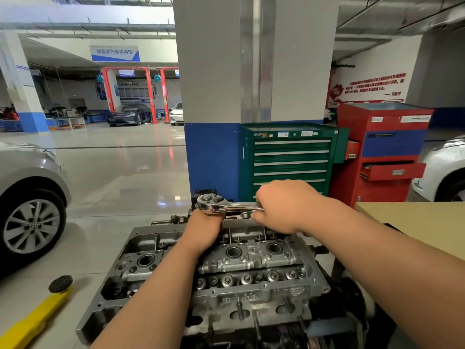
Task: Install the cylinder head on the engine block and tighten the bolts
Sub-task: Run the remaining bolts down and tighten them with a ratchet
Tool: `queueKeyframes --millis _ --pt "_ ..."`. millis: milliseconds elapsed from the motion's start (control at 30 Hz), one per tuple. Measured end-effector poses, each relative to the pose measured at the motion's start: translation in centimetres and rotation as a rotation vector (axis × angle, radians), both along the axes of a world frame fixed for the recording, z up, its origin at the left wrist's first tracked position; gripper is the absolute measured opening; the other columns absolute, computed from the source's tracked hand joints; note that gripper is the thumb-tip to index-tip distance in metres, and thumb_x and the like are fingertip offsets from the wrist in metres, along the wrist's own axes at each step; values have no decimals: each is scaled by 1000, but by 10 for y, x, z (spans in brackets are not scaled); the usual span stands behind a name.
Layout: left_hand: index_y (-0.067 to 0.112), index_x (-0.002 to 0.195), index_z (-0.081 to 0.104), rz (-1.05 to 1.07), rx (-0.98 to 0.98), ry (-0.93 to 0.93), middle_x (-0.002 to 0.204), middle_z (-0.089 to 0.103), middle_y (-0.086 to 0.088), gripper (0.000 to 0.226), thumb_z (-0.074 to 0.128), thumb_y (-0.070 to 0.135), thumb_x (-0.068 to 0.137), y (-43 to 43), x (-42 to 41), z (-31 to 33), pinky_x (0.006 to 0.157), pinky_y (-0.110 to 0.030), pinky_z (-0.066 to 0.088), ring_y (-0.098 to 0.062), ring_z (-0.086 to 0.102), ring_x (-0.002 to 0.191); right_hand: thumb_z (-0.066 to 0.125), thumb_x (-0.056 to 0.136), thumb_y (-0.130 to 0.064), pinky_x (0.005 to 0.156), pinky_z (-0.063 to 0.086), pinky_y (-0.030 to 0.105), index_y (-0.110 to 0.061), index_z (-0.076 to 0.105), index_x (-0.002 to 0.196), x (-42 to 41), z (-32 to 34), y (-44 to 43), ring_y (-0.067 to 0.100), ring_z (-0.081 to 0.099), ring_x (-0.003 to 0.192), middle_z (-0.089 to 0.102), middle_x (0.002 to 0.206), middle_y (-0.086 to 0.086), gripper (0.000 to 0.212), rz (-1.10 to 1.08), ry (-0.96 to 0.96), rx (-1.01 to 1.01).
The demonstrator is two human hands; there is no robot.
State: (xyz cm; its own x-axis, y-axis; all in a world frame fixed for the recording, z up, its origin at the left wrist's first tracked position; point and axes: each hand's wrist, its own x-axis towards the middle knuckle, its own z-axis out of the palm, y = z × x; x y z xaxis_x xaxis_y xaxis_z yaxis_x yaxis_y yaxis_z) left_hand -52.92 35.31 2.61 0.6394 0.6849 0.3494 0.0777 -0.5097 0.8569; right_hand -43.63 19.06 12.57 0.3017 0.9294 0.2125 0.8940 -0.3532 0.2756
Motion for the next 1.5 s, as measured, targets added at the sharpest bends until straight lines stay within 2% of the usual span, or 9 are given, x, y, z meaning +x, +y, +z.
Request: queueKeyframes --millis 133,267,433,600,800,933,1233,1333,1500 --pt "22 67 58 -38 -91 36 56 55 8 29 53 34 93 3 -4 0 56 -25 36 -6 45 50 52 88 -50 48 29 27 -23 63 87 17 9 16 19 55 67 56 72 -5 30 25 -117 34" --pt "13 66 55 1 -197 72 55 47 -5 25 56 24 89 6 -6 0 42 -20 32 -15 38 47 47 92 -46 62 35 33 -22 60 91 42 8 51 22 54 75 61 82 -3 27 -1 -155 46" --pt "19 55 43 10 -95 112 41 39 11 33 53 12 86 3 3 -1 37 -17 25 -6 32 38 49 91 -33 76 36 37 -19 58 95 64 -25 96 25 56 91 64 98 4 17 -88 -94 13" --pt "20 55 42 37 -54 124 37 38 11 34 52 14 87 5 4 -2 40 -20 28 -5 32 36 48 90 -31 77 34 38 -21 52 84 72 -34 103 24 52 81 63 90 2 12 -96 -73 43" --pt "9 62 52 197 47 211 55 54 -1 29 54 26 85 6 -1 -4 56 -33 41 -22 49 55 44 90 -42 71 29 37 -21 35 59 47 -27 50 22 41 70 36 58 -3 38 -114 -196 61" --pt "10 80 68 283 133 235 64 59 4 25 55 31 87 3 -3 -3 53 -22 38 -8 49 58 45 92 -40 58 34 30 -19 34 59 6 -19 13 21 42 58 37 58 -3 41 -122 -122 79" --pt "35 81 75 182 222 285 69 67 12 18 62 23 85 2 -27 4 54 -18 39 -5 59 67 48 94 -19 61 35 35 -16 48 91 -75 -9 -18 25 43 73 35 72 -1 5 -122 1 -113" --pt "42 92 76 63 204 335 85 73 17 23 61 25 89 7 -37 8 65 -17 44 -1 63 79 49 94 -14 65 34 36 -13 53 110 -79 -5 -18 23 40 72 34 75 -1 17 -99 23 -163" --pt "30 92 76 71 179 285 85 73 9 17 59 27 91 6 -43 0 66 -19 45 -5 64 78 47 92 -15 67 41 36 -15 52 105 -72 -5 -18 26 47 74 37 72 -1 14 -106 32 -132"
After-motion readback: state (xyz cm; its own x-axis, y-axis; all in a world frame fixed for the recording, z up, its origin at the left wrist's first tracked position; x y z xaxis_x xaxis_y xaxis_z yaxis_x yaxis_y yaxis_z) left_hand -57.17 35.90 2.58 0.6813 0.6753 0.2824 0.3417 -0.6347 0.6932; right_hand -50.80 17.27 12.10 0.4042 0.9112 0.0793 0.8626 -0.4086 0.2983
